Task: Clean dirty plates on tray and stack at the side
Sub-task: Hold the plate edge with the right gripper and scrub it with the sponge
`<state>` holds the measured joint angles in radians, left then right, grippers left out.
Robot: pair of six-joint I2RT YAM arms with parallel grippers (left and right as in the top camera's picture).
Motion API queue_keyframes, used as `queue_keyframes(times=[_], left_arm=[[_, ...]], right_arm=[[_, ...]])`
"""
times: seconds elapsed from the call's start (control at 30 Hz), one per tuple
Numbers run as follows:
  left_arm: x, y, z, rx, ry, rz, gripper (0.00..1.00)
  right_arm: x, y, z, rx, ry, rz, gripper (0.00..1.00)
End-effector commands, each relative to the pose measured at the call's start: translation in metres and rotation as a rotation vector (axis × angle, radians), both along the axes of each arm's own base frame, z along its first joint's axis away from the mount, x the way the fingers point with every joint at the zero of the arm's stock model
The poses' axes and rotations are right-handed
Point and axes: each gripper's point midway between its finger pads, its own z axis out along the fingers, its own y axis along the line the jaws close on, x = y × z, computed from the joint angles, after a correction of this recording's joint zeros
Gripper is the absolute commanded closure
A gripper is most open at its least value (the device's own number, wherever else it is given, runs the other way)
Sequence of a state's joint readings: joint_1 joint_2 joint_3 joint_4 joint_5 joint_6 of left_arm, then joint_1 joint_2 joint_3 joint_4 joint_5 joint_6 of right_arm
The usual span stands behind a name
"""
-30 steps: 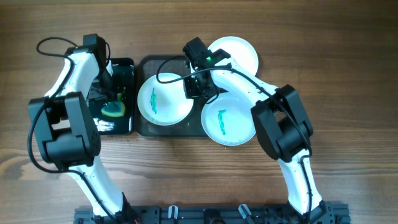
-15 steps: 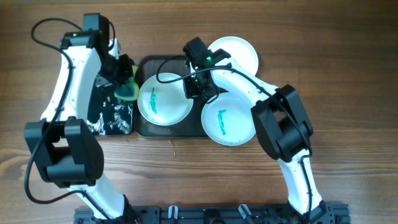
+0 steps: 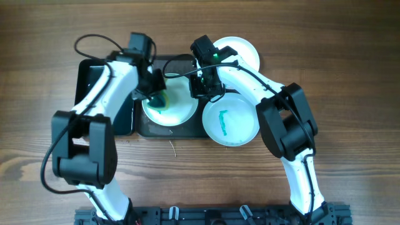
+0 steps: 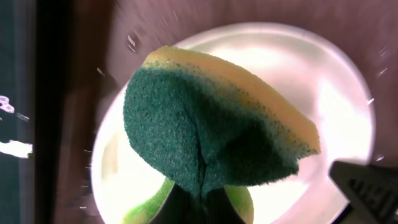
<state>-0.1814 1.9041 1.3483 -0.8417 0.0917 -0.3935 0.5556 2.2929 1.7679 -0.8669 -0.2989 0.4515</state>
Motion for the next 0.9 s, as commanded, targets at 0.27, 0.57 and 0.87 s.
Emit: queue_keyframes(times=[0.27,0.57,0.87], left_arm=[[-0.023,-0.019,-0.061,-0.09,0.156,-0.079,0.96],[-0.028,-0.09,-0.03,-0.503,0.066,-0.406,0.96],[0.005,0.054,-0.037,0.351,0.054,0.176,0.96]], right_arm=[[-0.012,0.004,-0.022,0.111,0.084,0.046,0.96],[-0.011,0.004,-0.022,0.136,0.085,0.056,0.96],[-0.01,0.004,-0.022,0.134,0.079,0.057,0.96]])
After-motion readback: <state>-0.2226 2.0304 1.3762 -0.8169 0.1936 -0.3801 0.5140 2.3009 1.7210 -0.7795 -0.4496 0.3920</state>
